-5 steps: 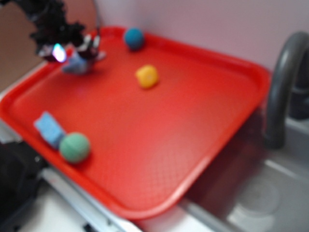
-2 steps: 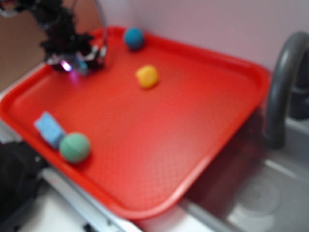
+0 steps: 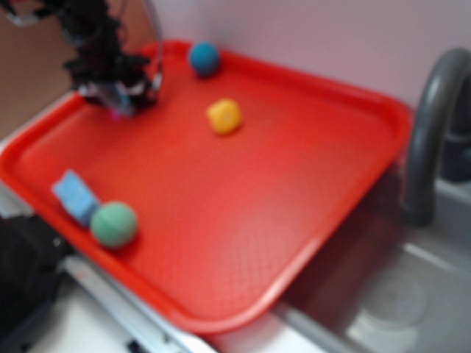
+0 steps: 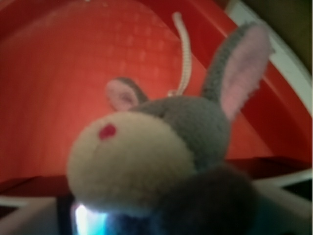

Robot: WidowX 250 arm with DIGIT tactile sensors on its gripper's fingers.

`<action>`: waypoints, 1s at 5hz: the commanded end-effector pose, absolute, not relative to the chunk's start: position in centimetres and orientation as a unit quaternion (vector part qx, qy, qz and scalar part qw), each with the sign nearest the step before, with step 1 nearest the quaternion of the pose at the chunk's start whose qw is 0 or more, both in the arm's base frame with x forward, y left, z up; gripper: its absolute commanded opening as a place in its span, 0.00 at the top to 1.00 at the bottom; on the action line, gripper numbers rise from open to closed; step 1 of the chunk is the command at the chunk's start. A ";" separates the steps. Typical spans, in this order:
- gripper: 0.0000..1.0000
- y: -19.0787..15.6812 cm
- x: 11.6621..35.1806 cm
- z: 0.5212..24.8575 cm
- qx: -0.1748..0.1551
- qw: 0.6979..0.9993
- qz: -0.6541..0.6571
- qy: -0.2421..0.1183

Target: Grab the gray animal.

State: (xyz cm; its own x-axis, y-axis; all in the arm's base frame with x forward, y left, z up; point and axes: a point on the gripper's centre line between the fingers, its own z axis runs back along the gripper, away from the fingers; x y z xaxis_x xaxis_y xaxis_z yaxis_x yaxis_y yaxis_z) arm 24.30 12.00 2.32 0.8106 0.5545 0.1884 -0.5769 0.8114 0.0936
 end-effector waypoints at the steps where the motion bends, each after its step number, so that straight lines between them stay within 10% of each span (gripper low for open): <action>1: 1.00 9.5 22.2 11.5 0.034 0.954 0.281 -0.102; 3: 1.00 3.6 18.9 17.9 -0.036 0.974 0.198 -0.105; 5: 1.00 1.0 17.5 18.5 -0.071 0.977 0.180 -0.093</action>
